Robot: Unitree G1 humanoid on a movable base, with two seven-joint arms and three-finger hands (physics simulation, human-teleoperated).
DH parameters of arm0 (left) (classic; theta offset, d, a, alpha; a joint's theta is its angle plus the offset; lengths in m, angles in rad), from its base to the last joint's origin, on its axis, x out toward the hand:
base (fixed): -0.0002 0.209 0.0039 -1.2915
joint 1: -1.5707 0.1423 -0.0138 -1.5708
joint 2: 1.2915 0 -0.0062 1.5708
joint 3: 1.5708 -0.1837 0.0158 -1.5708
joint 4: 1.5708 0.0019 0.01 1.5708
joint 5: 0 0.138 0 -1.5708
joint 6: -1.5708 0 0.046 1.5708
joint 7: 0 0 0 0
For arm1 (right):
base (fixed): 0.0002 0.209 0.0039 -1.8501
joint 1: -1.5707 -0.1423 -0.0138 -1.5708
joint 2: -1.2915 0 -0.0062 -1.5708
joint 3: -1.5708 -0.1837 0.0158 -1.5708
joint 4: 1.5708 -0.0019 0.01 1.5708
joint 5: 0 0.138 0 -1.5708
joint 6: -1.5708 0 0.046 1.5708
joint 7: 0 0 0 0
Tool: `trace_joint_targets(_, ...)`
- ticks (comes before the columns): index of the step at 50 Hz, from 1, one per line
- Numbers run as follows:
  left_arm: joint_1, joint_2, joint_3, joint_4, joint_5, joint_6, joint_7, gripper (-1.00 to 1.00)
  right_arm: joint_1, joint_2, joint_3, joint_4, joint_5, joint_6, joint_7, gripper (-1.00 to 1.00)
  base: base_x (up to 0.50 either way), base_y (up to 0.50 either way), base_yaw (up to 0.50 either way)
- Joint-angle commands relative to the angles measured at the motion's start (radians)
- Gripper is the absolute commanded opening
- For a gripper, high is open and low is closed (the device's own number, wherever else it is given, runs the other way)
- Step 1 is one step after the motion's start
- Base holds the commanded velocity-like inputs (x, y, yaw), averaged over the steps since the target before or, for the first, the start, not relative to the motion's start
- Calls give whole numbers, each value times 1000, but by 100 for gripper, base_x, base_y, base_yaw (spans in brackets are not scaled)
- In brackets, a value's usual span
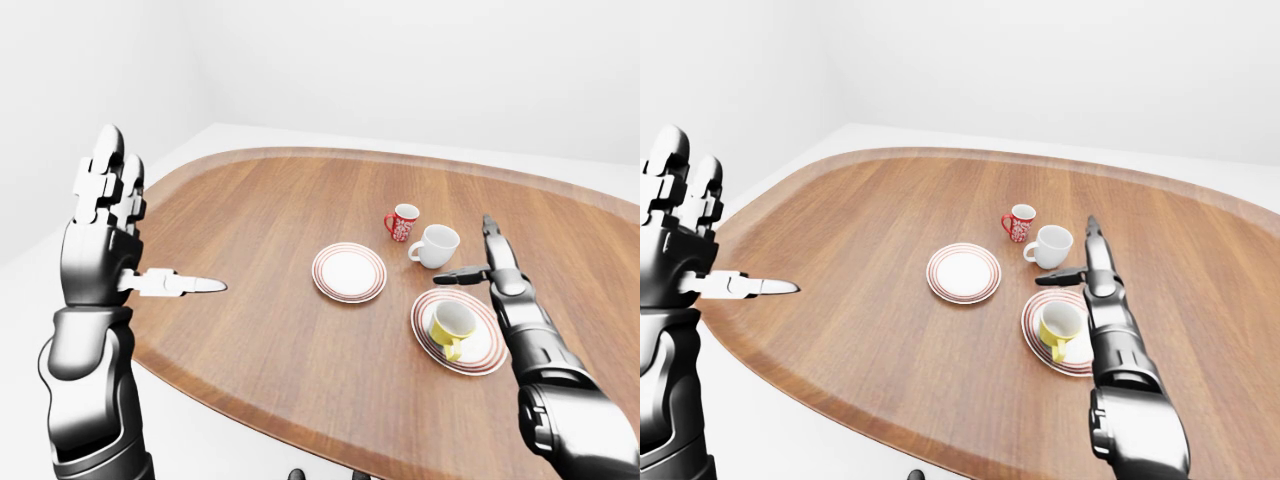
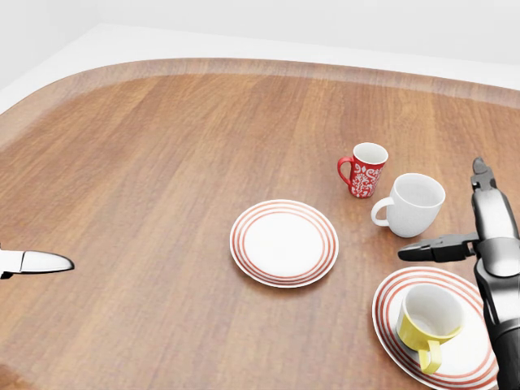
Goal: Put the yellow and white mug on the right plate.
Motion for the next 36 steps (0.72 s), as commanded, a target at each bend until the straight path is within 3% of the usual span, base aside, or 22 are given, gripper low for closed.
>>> trace_joint_targets(1, -3, 3, 7, -52, -8, 0, -5, 100, 120, 11, -44, -506, 22, 121, 99, 100, 0, 0, 0)
trace_joint_targets(12, -16, 10, 20, -130, -27, 0, -11, 100, 176, 30, -104, -959, 12, 121, 181, 100, 0, 0, 0)
trace_joint_targets(19, -56, 42, 66, -283, -92, 0, -12, 100, 182, 27, -133, -1263, 32, 121, 257, 100, 0, 0, 0)
trace_joint_targets(30, -192, 137, 230, -530, -330, 0, 42, 100, 94, -35, -206, -1730, 161, 121, 389, 100, 0, 0, 0)
trace_joint_targets(36, -249, 187, 314, -577, -493, 0, 116, 100, 33, -73, -261, -1840, 271, 121, 399, 100, 0, 0, 0)
